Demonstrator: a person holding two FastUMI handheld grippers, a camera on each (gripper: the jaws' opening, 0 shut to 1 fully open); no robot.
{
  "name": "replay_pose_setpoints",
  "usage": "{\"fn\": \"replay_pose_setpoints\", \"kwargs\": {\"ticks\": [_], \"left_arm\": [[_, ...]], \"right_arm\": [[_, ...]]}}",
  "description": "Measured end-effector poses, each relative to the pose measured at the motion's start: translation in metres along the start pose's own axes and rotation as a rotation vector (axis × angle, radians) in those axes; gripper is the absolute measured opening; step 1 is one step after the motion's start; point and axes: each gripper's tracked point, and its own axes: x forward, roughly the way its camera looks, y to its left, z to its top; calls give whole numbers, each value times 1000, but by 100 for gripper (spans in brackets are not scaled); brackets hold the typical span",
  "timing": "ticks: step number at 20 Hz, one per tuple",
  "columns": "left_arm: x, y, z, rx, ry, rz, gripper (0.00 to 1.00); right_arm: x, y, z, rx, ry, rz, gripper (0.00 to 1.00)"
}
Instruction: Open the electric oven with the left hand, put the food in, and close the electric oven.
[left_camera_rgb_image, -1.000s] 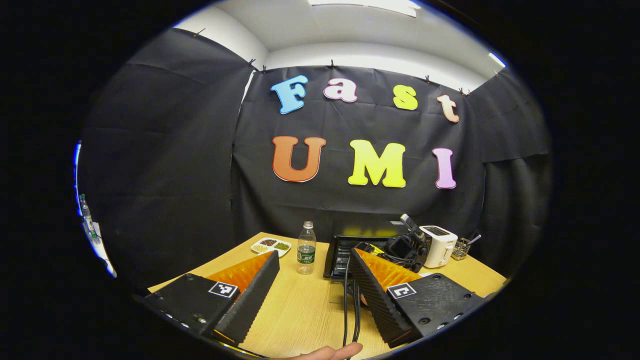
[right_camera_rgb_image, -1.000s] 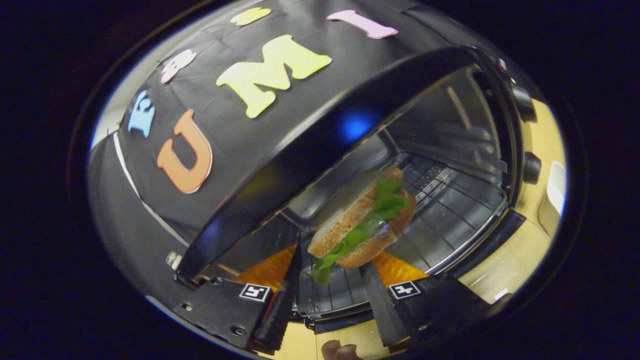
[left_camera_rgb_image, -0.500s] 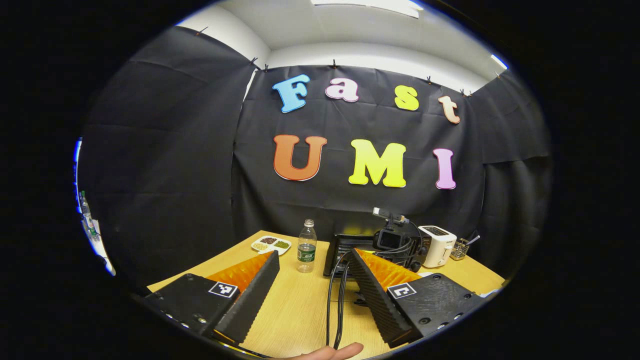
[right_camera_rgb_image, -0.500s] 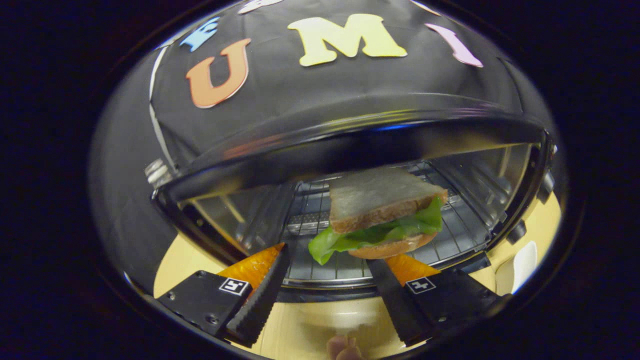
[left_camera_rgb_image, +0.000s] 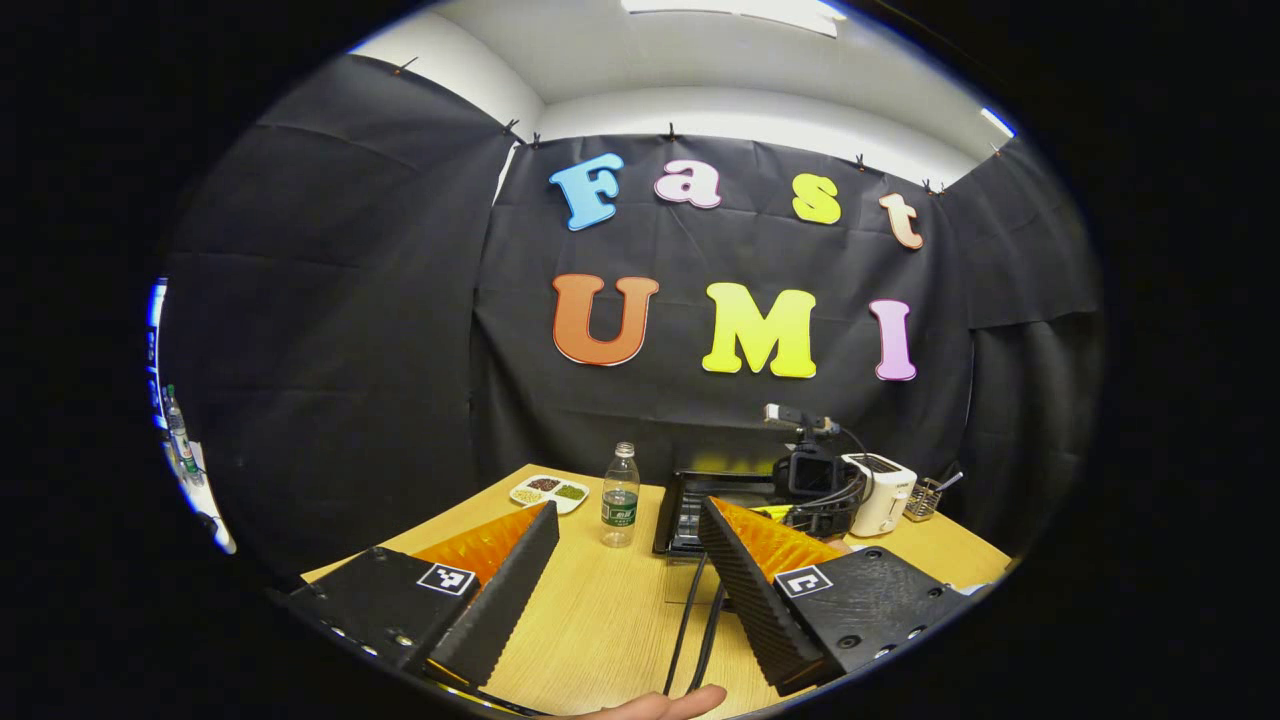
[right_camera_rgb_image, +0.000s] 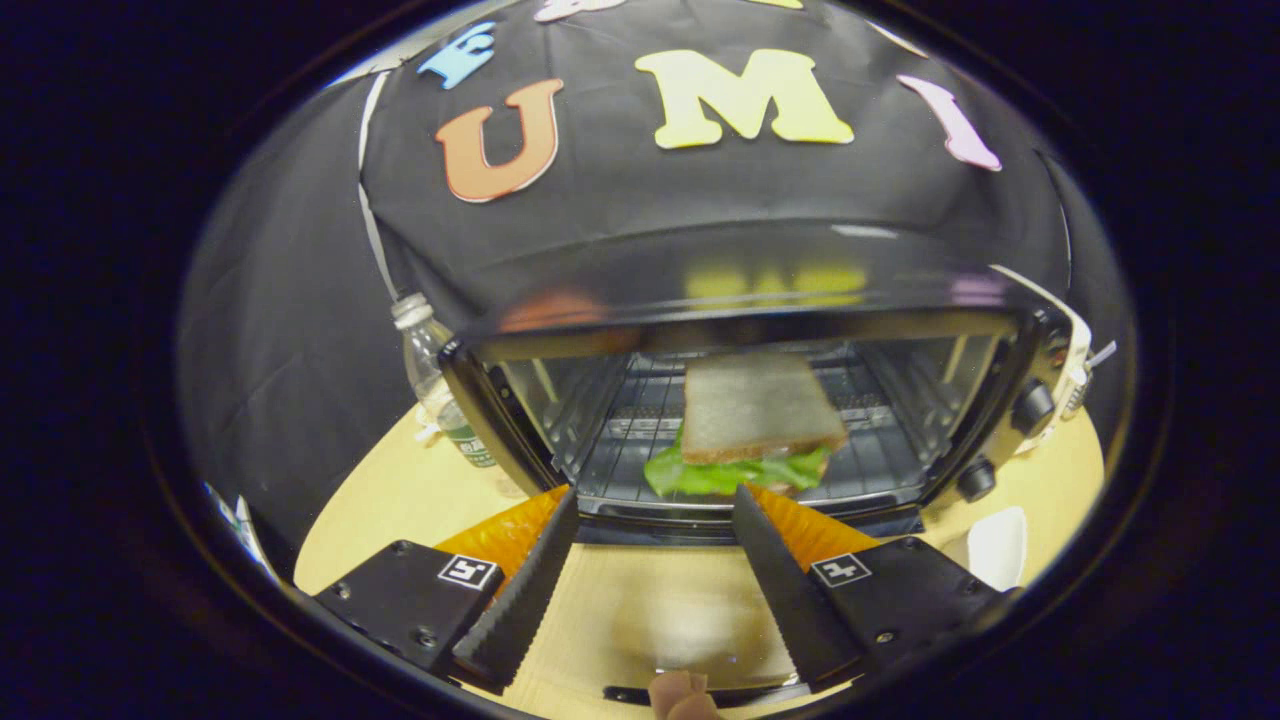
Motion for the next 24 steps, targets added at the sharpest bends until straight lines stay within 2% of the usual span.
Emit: {"fn": "replay_pose_setpoints", "kwargs": {"ticks": [5, 10, 13, 17, 20, 24], "left_arm": [[7, -6, -1, 6, 2, -7, 93], [37, -11, -20, 52, 41, 1, 93], [58, -27, -35, 43, 74, -22, 93], [83, -55, -69, 0, 150, -72, 93], [100, -75, -98, 14, 215, -104, 93], [119, -107, -144, 19, 322, -149, 93]], "right_arm": [[-64, -18, 17, -4, -78, 16, 99], [-139, -60, 46, -14, -216, -67, 99], [-190, -81, 63, -13, -310, -108, 99], [-251, -118, 84, 1, -405, -192, 99], [-288, -147, 93, -20, -475, -214, 99], [-323, -183, 88, -44, -513, -253, 99]]}}
